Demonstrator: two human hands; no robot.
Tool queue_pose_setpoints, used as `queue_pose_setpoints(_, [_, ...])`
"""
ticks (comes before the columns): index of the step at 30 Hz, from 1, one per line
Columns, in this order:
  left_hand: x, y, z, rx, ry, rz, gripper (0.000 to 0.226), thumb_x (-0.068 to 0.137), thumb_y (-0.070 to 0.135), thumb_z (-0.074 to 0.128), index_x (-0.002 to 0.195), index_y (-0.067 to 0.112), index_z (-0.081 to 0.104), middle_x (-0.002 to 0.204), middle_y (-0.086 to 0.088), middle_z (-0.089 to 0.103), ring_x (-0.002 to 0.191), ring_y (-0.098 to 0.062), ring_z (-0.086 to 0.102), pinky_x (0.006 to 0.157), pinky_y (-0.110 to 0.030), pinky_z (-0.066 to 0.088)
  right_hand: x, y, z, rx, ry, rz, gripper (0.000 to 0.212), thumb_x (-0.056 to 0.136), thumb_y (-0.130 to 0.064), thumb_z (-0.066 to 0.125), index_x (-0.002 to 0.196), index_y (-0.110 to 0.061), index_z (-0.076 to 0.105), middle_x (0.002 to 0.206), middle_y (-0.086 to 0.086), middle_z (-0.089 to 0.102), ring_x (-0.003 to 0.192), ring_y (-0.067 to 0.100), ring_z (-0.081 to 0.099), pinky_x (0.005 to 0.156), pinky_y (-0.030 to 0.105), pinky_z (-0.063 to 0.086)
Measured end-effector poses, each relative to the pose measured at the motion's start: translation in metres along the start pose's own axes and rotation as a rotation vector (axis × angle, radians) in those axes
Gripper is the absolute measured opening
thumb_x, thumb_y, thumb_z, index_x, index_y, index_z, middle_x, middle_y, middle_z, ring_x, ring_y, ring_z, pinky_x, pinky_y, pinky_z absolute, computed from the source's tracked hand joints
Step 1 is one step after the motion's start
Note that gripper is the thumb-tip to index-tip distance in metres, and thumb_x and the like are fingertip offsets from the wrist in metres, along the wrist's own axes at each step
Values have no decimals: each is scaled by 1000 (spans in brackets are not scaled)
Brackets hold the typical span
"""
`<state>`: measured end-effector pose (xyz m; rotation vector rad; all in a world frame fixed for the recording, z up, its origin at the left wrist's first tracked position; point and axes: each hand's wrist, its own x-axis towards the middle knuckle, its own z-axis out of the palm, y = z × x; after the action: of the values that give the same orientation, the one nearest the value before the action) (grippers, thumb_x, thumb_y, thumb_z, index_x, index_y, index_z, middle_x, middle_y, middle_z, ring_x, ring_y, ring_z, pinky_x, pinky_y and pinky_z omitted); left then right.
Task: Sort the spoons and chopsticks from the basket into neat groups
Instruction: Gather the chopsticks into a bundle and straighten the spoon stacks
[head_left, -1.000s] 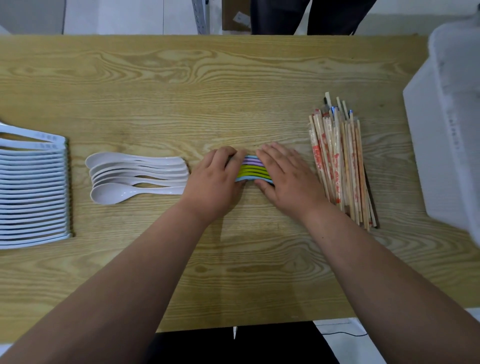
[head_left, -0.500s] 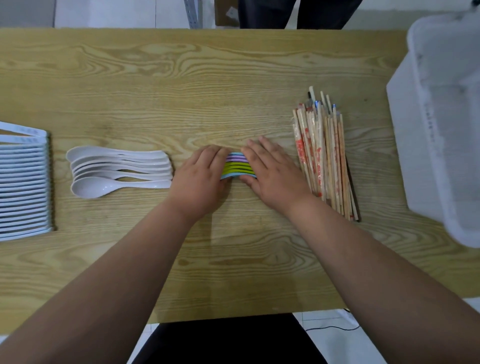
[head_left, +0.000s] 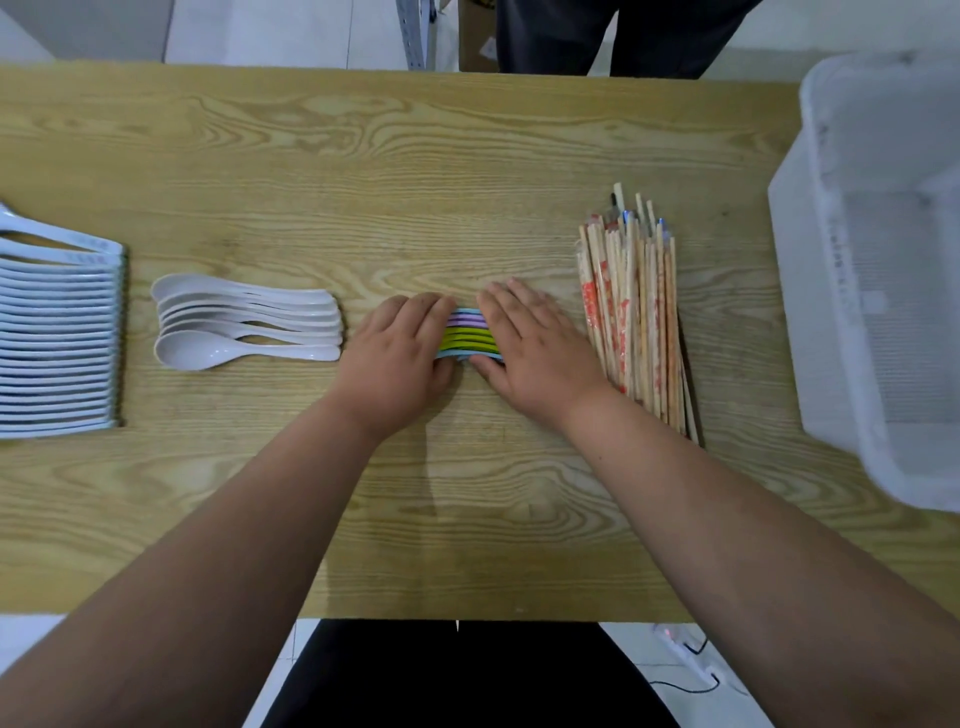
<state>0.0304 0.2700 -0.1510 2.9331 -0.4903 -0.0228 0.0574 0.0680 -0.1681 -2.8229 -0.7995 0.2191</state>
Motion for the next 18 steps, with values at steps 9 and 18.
queue_pose_setpoints(9, [-12, 10, -5, -25, -35, -35, 69, 93, 45, 49, 149, 5, 46, 149, -17, 50, 139, -37, 44, 115, -51, 34, -9, 4, -9, -1, -46, -19, 75, 99, -57, 41, 158, -15, 25, 165, 6, 26, 153, 24, 17, 124, 48, 14])
queue_pose_setpoints(18, [-25, 3, -25, -85, 13, -53, 66, 95, 47, 44, 150, 10, 46, 156, -15, 42, 147, -36, 35, 119, -53, 29, -7, -23, -23, 50, -44, -44, 73, 98, -50, 48, 157, -12, 28, 163, 10, 30, 153, 28, 20, 123, 49, 15])
